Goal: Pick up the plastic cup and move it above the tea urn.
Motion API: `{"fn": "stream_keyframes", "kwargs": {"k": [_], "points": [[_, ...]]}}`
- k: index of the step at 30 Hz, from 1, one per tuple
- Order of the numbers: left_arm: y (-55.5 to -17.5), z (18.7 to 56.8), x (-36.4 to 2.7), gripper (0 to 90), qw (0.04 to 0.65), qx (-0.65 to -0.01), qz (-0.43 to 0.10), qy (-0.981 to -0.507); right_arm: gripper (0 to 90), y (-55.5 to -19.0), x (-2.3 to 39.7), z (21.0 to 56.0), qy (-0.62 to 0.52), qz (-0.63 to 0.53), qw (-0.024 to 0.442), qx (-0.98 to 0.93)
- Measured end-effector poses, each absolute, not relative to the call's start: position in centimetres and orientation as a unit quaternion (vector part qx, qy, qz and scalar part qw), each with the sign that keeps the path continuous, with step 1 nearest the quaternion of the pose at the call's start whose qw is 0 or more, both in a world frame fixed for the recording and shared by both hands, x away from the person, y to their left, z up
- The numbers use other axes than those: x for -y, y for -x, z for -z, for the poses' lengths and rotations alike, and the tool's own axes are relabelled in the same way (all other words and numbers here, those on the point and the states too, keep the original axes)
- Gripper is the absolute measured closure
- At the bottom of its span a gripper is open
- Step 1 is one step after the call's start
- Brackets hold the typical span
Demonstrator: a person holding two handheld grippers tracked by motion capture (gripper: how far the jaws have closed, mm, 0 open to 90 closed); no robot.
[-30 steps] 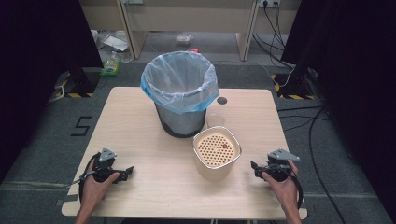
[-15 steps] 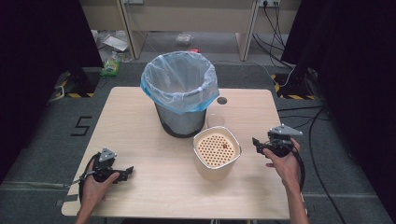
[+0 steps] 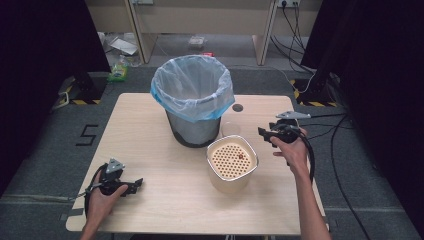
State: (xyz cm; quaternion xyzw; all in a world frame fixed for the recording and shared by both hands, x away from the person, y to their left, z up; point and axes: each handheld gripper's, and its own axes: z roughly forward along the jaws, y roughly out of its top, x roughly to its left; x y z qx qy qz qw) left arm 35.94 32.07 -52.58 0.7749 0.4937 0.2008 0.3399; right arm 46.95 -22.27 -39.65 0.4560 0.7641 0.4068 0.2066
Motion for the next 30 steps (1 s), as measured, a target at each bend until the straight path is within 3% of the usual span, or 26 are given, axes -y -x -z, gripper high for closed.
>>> {"fn": "stream_keyframes", "kwargs": {"k": [16,30], "points": [[-35.9,52.6,-32.1,0.0,0.34,-0.494,-0.201,-0.775,60.5,-51.5,17.4,40.1,-0.419,-0.379,0.172,-0.807],[-35.9,52.6,-32.1,0.0,0.34,-0.494,-0.201,-0.775,65.2,-53.4,14.9,41.3,-0.403,-0.341,0.147,-0.837]]}}
